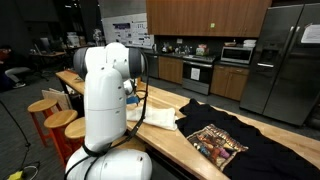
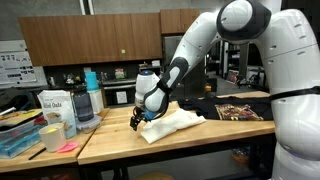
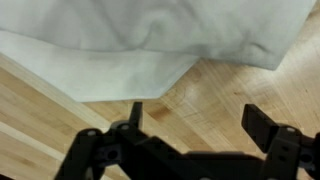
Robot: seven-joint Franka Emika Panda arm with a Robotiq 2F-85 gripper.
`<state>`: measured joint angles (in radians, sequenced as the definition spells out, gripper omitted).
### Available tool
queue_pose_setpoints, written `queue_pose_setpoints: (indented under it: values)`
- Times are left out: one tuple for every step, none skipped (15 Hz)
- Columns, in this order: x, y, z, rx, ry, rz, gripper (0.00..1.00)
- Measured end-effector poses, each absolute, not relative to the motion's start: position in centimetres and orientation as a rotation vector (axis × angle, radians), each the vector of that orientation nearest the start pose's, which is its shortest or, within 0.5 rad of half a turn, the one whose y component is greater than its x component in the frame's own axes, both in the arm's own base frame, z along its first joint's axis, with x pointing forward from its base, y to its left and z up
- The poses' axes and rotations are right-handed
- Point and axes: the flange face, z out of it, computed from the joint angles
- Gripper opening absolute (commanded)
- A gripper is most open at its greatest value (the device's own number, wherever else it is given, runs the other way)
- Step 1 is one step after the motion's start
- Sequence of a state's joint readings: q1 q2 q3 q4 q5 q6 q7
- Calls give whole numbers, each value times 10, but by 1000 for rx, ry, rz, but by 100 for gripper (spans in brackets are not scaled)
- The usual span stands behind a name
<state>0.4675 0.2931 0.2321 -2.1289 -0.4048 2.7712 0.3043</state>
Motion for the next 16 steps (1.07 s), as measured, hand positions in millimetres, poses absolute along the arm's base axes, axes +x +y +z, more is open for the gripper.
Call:
queue_pose_setpoints:
  values:
    - [454,396,308,-2853,-1060,-598,100]
    - [455,395,307,-2862,-1045,-599,100]
    - [456,393,306,-2869,-1032,-597,100]
    - [457,392,305,-2874,-1022,-595,100]
    - [459,391,303,-2879,-1013,-591,100]
    - [460,390,301,-2884,-1003,-588,100]
    - [462,389,300,-2889,-993,-583,100]
    - [465,388,298,-2894,-984,-578,100]
    - [468,386,296,-2900,-971,-572,100]
    - [471,384,294,-2907,-958,-566,100]
    - [474,382,293,-2915,-945,-560,100]
    - [477,380,291,-2923,-932,-553,100]
    - [480,379,290,-2932,-918,-543,100]
    - [483,377,288,-2941,-902,-533,100]
    - [486,376,287,-2949,-887,-523,100]
    - [488,375,286,-2956,-870,-512,80]
